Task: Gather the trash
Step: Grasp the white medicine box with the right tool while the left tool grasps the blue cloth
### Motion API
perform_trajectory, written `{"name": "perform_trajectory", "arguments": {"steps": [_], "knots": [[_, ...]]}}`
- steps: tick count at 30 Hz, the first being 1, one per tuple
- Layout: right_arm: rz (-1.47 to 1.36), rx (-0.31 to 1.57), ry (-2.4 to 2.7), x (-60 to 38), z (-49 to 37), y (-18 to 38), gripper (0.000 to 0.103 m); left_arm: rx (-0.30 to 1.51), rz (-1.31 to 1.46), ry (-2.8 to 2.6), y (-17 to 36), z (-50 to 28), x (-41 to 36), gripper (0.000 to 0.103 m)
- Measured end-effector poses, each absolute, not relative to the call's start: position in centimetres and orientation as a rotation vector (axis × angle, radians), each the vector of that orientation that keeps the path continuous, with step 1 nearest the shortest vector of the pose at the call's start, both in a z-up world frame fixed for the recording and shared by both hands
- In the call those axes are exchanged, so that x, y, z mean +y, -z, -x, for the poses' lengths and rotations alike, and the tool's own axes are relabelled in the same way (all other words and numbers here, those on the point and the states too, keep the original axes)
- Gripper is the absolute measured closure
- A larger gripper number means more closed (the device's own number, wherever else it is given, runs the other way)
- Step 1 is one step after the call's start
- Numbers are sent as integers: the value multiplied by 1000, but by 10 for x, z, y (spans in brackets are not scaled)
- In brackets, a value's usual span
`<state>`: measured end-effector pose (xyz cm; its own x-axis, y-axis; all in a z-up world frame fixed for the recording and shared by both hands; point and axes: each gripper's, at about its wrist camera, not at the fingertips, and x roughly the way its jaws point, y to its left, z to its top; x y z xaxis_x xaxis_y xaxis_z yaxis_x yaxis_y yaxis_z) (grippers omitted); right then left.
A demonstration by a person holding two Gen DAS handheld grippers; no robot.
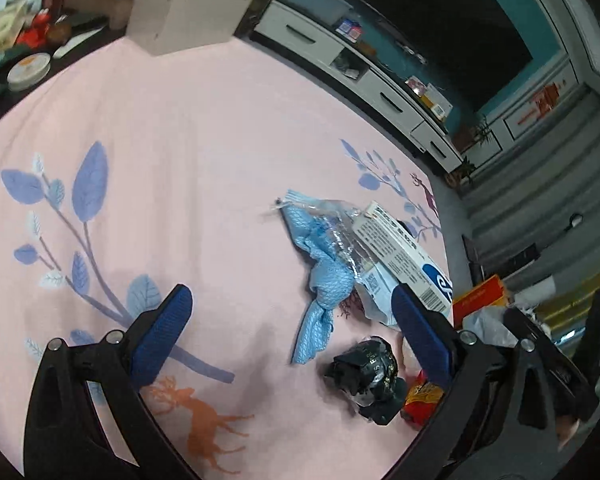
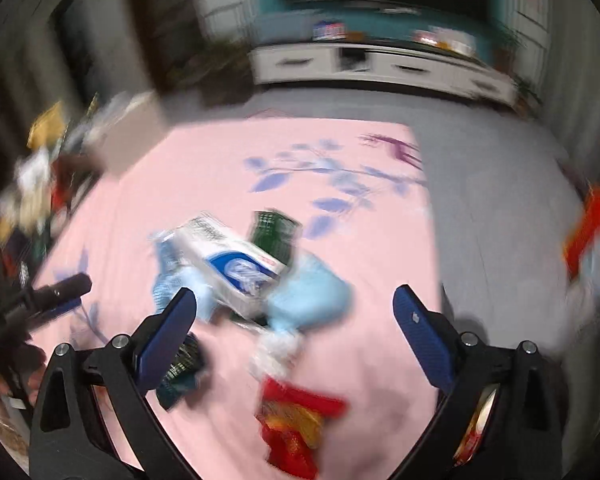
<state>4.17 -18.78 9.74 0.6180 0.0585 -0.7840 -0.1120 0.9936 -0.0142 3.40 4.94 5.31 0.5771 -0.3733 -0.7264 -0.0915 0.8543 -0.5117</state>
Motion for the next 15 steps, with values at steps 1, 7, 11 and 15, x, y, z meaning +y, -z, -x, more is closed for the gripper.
{"name": "perform_trajectory", "arguments": {"steps": [1,7,11,15], "knots": [[138,906,-106,-170,-57,-97,6,956,538,180,-53,-34,50,4],[396,1075,-106,-114,-124,-55,6,958,475,152,-48,-40,46,4],[424,1138,-129,-110,-132,-30,6,955,502,139,-47,-42,52,4],[405,1150,-160,-114,-131,-16,13,976,524,149,-41,-45,54,4]]}}
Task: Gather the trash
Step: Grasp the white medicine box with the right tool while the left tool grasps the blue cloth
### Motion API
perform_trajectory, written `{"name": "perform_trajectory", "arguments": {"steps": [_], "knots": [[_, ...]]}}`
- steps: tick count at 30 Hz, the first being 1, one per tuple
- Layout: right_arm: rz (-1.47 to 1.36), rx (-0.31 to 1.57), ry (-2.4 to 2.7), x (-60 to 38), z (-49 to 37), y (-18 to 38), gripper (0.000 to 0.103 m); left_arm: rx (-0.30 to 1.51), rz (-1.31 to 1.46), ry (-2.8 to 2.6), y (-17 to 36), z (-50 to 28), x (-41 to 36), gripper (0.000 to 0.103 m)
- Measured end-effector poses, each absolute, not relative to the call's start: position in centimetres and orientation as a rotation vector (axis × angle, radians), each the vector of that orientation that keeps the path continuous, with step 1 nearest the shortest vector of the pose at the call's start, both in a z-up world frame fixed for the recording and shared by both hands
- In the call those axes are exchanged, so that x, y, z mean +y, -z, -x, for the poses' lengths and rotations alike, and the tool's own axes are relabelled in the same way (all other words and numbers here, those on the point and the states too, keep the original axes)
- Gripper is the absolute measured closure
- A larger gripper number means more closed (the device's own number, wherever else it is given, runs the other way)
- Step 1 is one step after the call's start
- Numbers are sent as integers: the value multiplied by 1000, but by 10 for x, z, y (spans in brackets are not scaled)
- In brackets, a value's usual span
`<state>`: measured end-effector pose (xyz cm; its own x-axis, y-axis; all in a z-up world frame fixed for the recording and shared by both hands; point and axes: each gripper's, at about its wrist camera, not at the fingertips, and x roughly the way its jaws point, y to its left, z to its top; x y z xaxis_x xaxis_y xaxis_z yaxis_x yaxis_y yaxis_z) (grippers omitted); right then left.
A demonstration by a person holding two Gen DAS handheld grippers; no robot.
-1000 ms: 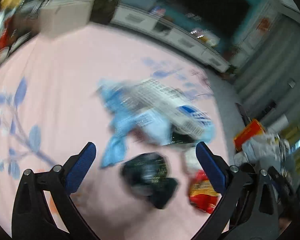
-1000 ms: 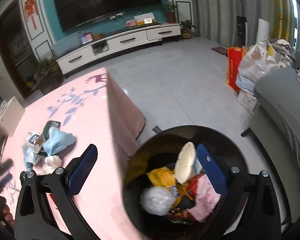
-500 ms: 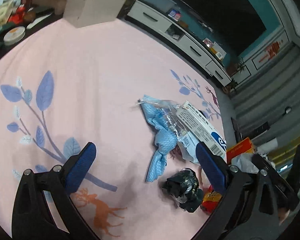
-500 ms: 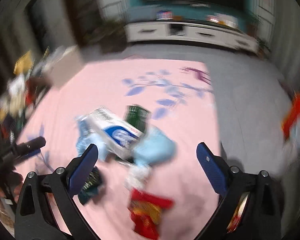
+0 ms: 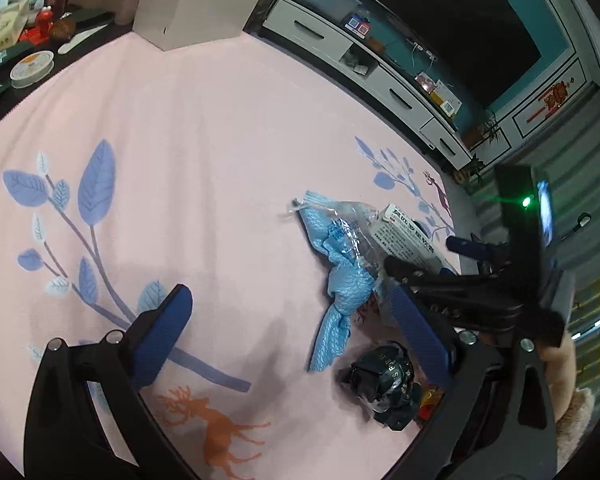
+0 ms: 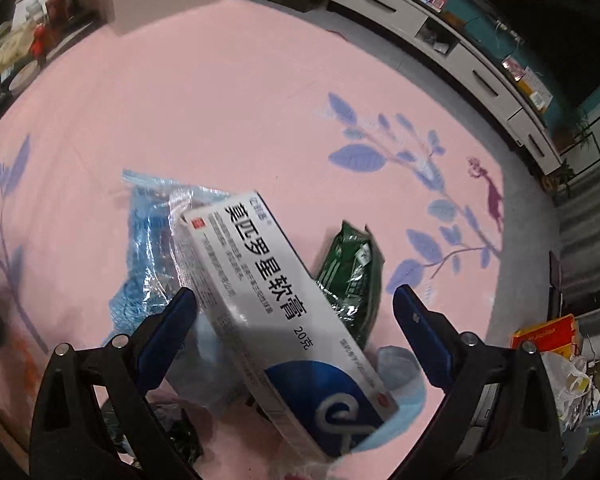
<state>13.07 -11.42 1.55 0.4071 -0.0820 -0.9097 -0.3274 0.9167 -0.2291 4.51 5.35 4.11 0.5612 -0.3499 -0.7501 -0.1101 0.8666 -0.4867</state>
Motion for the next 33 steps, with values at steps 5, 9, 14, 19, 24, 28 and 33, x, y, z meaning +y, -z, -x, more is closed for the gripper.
{"name": "perform_trajectory", "arguments": {"steps": [5,9,14,19,24,28,33], "knots": [[367,1190,-225,-116,-125,-9,45,972,516,158,-42,-44,51,4],[310,1171,-235,-118,-114,-16,60,977,517,163,-41,-45,49,4],[182,1086,-248,-132,-93,-45,61,976,518,186,-40,-46,45,4],[-7,923,-242,-163,-45,-83,61,975,529,204,-38,-46,43,5],[-153,797,-157,-204,4,-99,61,989,531,214,-36,-49,39,12],[-268,769,-102,-234,34,-94,61,1012,531,238,-31,-51,28,16],[-393,761,-57,-257,55,-78,60,1016,483,258,-25,-58,4,21]]}}
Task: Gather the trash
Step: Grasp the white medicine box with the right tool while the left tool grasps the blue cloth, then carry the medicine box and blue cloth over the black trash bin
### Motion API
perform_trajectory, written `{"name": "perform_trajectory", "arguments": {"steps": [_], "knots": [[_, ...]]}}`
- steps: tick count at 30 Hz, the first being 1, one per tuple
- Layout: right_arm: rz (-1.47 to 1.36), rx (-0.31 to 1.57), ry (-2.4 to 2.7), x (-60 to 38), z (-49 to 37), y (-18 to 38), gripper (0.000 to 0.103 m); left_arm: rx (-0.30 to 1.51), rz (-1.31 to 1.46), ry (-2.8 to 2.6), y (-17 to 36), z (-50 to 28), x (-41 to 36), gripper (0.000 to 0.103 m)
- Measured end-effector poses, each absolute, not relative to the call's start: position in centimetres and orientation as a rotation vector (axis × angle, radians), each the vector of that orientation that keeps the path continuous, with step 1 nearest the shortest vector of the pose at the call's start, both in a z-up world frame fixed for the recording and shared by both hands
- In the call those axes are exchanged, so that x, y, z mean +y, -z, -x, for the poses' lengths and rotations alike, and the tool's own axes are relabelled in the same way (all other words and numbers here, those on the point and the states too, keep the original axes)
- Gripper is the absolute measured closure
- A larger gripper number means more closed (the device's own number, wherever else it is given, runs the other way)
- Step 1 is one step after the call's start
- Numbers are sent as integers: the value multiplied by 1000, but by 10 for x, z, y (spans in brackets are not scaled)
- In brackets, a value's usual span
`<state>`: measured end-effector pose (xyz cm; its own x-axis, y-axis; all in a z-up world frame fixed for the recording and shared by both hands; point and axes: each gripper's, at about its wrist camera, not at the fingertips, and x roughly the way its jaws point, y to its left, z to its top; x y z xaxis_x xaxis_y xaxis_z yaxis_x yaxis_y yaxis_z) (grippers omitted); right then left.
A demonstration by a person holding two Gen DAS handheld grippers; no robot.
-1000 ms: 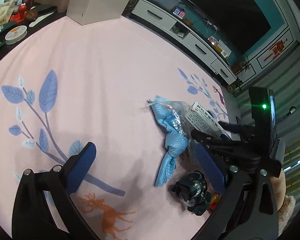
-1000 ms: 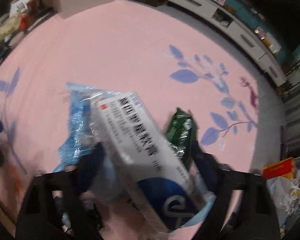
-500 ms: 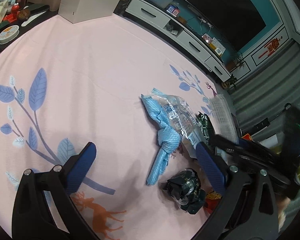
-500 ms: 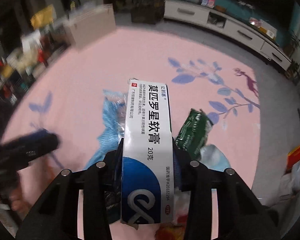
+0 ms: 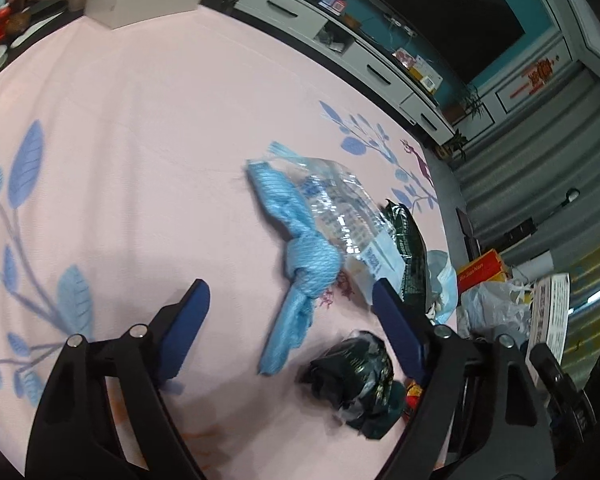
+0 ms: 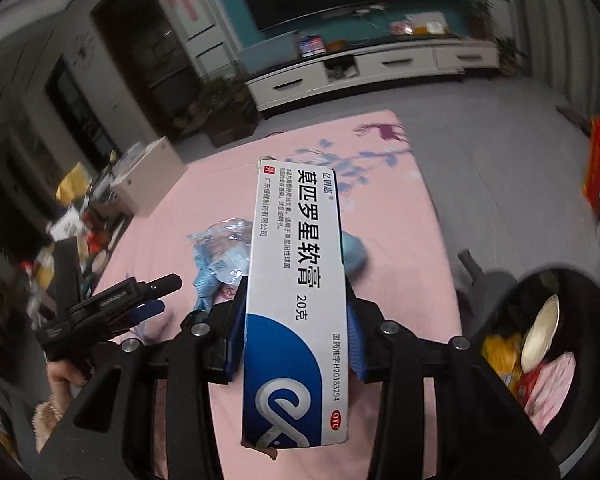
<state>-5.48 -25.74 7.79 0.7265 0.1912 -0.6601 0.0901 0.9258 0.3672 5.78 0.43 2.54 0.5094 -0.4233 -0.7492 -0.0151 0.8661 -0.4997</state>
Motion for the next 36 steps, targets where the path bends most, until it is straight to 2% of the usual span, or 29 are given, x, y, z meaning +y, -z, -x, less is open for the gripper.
{"name": "perform_trajectory", "arguments": {"steps": [7,9,13,18,36], "knots": [[-424,792,-14,-275,51,-63,60,1043,435,221,-9,-72,-17,40],[-439,798,-11,-279,51,-60,60,1034,424,224,-7,-74,-22,55],[-458,793,1,-287,55,-59,60,1025,505,262,0,-78,-21,70],[-472,787,13,-293,58,-59,60,1018,547,253,-2,-73,-18,73],[-465,773,-1,-291,62,-65,59,758,522,313,-94,0,-1,73]]}}
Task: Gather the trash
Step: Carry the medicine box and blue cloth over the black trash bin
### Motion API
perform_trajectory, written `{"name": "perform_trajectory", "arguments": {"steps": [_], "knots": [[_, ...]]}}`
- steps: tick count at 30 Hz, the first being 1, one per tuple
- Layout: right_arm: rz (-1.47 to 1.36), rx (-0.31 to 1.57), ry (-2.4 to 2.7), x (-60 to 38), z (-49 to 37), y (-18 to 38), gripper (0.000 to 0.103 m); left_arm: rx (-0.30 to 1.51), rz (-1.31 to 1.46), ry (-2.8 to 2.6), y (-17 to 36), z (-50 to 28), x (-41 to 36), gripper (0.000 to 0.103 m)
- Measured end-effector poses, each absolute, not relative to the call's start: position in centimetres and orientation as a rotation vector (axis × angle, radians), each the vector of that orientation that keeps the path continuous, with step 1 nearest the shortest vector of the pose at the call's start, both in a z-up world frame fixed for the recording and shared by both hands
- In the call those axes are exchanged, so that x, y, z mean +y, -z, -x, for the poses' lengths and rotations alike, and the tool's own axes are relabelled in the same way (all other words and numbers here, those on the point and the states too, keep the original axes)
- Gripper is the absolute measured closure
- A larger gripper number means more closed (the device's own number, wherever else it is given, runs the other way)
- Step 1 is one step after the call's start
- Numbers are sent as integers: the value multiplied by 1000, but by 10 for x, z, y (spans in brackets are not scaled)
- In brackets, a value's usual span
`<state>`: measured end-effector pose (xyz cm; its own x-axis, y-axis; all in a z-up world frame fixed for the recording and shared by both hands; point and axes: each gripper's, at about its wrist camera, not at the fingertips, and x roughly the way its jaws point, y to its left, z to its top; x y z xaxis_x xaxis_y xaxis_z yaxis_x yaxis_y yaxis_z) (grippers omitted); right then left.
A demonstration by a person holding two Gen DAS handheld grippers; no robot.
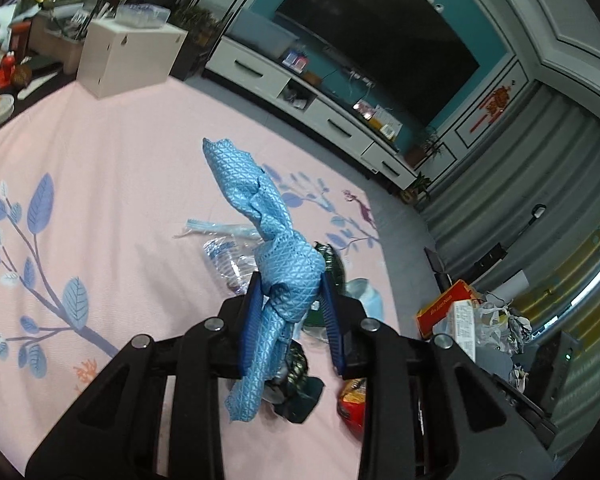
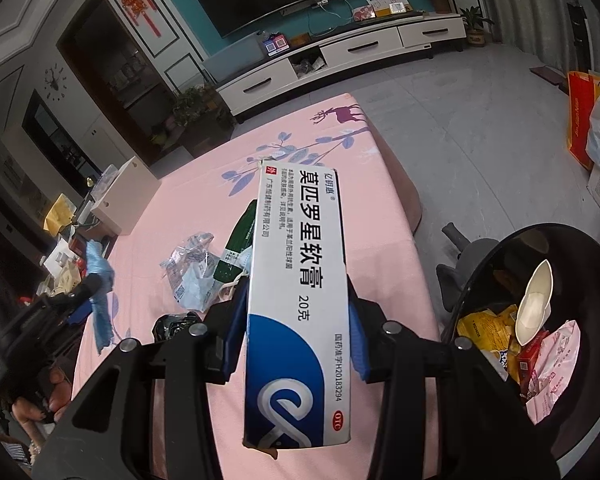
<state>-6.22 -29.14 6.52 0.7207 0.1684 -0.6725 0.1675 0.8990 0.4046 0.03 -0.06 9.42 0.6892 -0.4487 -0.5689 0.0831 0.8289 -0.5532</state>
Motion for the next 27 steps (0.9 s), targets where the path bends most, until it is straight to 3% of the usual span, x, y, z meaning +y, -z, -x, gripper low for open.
{"name": "perform_trajectory", "arguments": {"steps": [27], "knots": [[-505,554,78,-341,126,-118,59,623,258,546,-145,73,-128,73]]}}
